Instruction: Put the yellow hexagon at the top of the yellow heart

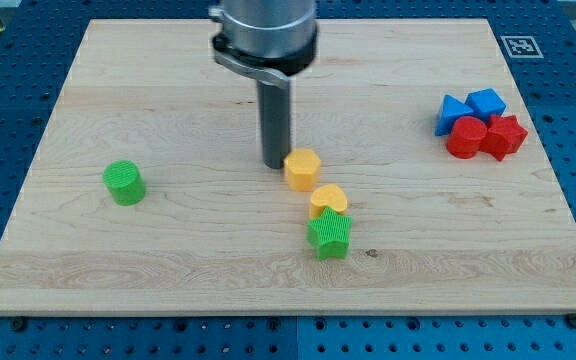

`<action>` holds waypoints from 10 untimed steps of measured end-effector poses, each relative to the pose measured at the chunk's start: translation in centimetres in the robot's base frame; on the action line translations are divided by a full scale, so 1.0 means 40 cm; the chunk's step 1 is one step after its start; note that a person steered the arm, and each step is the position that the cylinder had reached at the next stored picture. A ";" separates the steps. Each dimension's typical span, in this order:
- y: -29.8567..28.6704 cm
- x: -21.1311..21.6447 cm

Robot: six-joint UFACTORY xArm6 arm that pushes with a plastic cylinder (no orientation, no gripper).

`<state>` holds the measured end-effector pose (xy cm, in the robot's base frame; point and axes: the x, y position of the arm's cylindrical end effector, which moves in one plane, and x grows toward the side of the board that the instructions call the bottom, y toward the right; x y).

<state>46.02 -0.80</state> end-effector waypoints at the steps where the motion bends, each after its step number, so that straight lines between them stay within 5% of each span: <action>1: -0.002 0.005; 5: 0.088 -0.052; 7: 0.230 0.012; 10: 0.185 0.022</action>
